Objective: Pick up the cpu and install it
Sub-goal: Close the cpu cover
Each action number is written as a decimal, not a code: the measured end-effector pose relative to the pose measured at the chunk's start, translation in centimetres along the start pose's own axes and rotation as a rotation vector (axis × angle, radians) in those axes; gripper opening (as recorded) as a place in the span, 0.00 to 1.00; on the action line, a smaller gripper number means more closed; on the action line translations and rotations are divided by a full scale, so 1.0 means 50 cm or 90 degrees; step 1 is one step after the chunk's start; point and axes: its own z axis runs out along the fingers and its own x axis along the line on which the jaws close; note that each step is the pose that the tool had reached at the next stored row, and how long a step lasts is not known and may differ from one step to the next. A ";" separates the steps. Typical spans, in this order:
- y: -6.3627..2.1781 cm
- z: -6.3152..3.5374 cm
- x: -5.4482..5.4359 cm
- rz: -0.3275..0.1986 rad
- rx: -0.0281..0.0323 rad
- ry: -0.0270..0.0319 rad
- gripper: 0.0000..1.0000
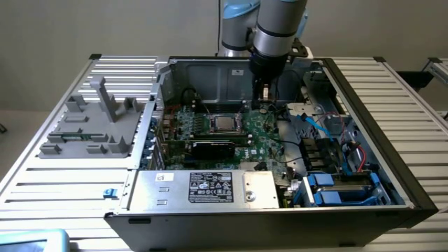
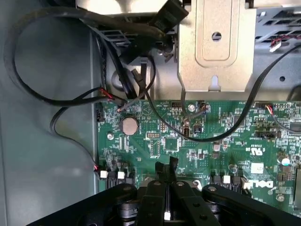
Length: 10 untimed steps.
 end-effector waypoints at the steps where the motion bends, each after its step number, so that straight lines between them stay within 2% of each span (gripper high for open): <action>1: -0.002 -0.001 0.000 0.001 0.0061 0.0013 0.11; 2: -0.005 -0.001 0.000 0.001 0.0119 0.0029 0.11; 4: -0.013 -0.003 -0.001 0.002 0.0201 0.0055 0.11; 10: -0.041 -0.005 -0.004 0.004 0.0356 0.0107 0.11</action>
